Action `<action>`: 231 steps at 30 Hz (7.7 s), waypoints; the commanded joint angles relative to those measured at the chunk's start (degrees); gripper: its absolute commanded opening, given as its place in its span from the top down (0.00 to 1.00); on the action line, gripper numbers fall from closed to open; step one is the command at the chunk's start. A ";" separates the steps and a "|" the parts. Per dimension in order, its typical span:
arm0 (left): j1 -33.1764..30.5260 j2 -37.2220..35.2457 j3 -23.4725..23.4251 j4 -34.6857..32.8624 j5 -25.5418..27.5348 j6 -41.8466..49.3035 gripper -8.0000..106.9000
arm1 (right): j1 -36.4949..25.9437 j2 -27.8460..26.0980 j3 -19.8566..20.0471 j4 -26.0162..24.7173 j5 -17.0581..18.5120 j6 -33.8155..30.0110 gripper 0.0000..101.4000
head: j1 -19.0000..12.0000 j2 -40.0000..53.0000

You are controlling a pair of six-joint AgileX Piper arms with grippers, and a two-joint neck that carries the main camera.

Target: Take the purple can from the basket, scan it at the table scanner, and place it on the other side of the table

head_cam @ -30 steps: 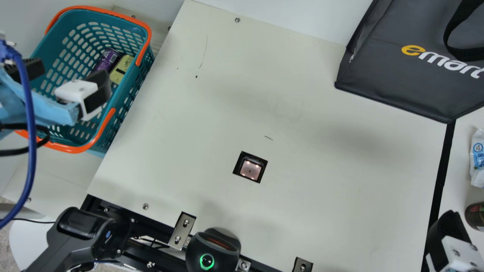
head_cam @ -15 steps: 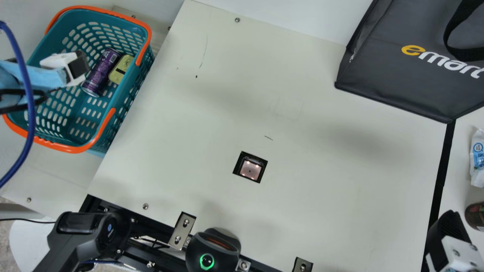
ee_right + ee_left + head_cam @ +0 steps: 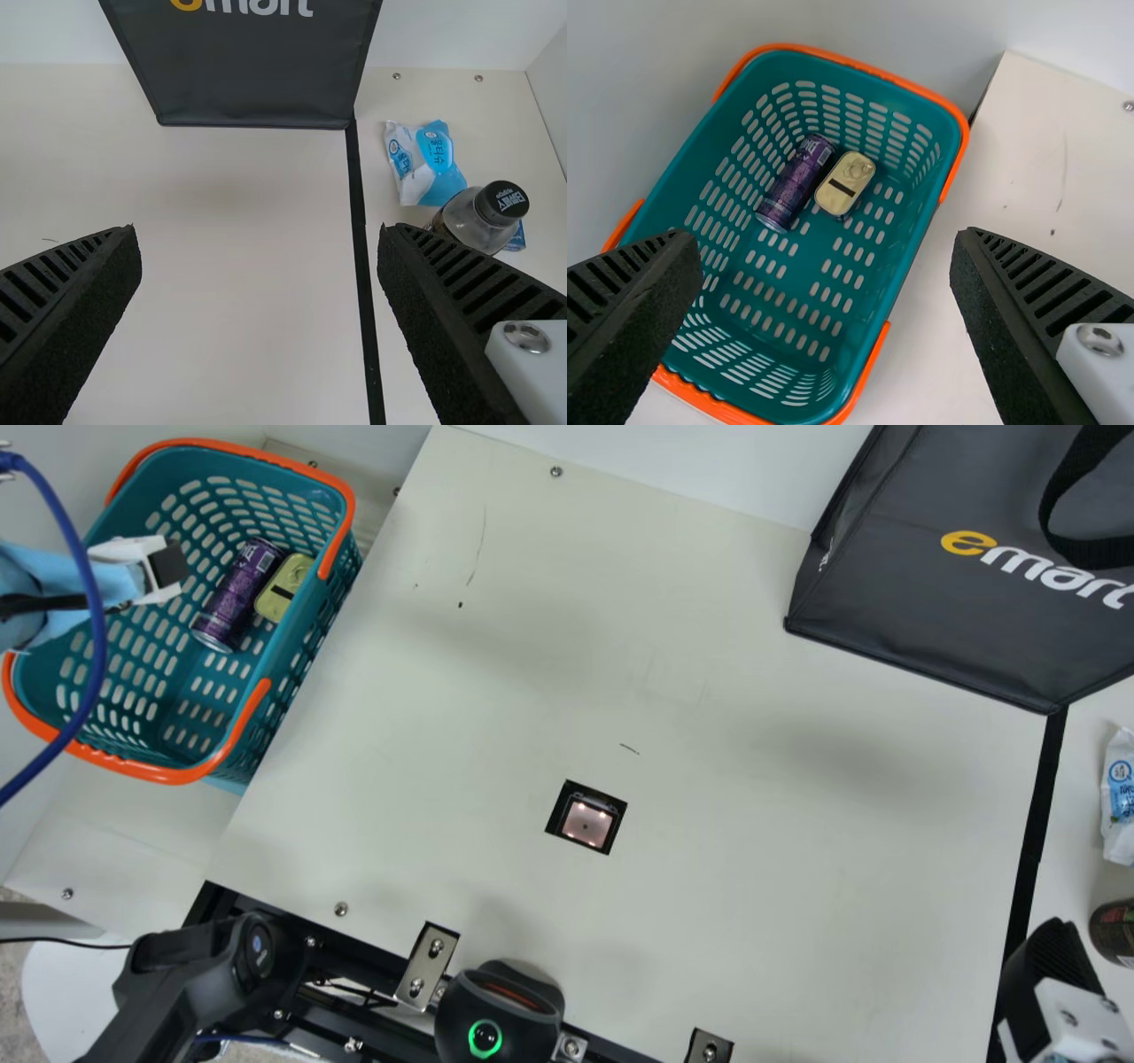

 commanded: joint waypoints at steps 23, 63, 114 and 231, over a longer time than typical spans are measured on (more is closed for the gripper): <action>7.32 21.83 -2.37 -7.44 -7.14 30.81 0.15 | 0.00 0.00 0.00 0.00 0.01 0.00 0.06 | -1.48 0.14; 10.61 49.00 -2.67 -9.79 -17.67 49.10 0.15 | 0.00 0.00 0.00 0.00 0.01 0.00 0.06 | -1.48 0.14; 6.35 63.96 -1.04 -1.25 -39.83 44.69 0.15 | 0.00 0.00 0.00 0.00 0.07 0.00 0.06 | -1.48 0.14; 9.02 67.01 -0.59 13.92 -19.18 13.19 0.24 | 0.00 0.00 0.00 0.00 0.08 0.00 0.06 | -1.48 0.14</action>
